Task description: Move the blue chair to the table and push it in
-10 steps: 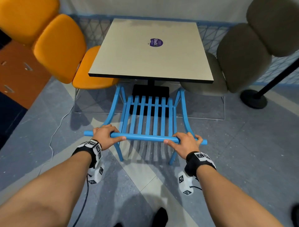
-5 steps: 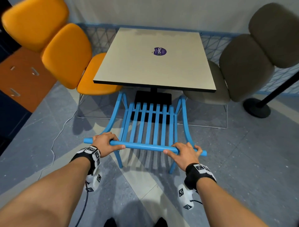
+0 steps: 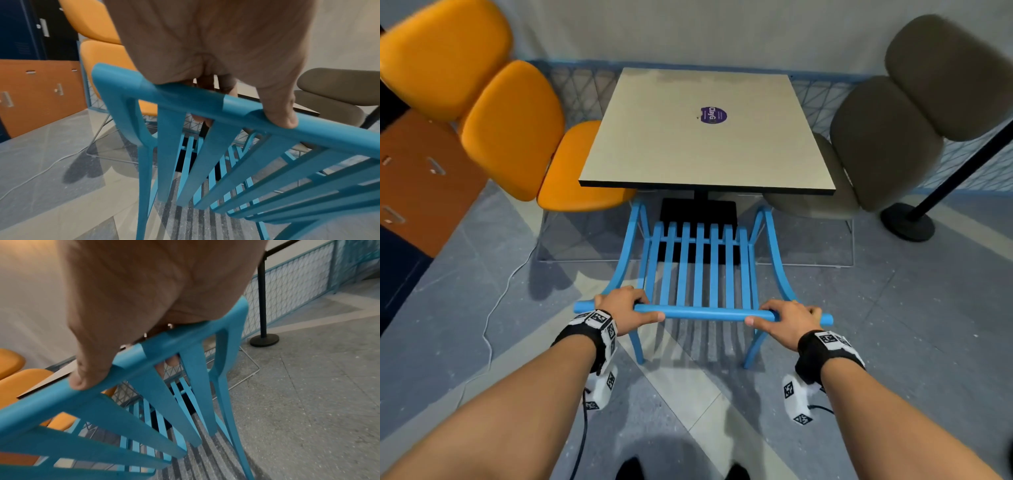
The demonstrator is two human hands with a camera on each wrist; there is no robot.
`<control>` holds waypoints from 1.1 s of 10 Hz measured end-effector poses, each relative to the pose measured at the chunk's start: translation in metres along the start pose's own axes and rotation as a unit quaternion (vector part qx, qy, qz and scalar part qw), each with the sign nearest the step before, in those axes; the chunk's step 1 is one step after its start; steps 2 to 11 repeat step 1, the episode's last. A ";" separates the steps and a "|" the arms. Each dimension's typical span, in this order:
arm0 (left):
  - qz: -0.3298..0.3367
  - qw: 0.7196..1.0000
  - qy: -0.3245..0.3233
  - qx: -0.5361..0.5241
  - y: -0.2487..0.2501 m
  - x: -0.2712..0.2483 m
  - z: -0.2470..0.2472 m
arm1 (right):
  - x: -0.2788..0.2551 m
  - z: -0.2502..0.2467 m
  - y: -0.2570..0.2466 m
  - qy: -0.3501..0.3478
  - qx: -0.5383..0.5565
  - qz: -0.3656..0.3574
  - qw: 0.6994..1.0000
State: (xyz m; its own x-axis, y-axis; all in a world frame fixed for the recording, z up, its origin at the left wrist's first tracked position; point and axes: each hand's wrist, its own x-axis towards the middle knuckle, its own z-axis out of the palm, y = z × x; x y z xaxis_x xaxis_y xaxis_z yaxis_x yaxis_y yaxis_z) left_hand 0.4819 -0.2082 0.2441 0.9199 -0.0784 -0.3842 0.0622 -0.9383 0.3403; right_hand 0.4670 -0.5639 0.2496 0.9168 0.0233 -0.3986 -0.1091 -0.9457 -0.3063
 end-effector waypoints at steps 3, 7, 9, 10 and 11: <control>0.018 0.998 -0.056 0.004 -0.001 0.003 -0.013 | 0.002 -0.004 -0.006 -0.028 0.001 0.006 1.000; 0.018 0.998 -0.056 0.004 -0.001 0.003 -0.013 | 0.002 -0.004 -0.006 -0.028 0.001 0.006 1.000; 0.018 0.998 -0.056 0.004 -0.001 0.003 -0.013 | 0.002 -0.004 -0.006 -0.028 0.001 0.006 1.000; 0.018 0.998 -0.056 0.004 -0.001 0.003 -0.013 | 0.002 -0.004 -0.006 -0.028 0.001 0.006 1.000; 0.018 0.998 -0.056 0.004 -0.001 0.003 -0.013 | 0.002 -0.004 -0.006 -0.028 0.001 0.006 1.000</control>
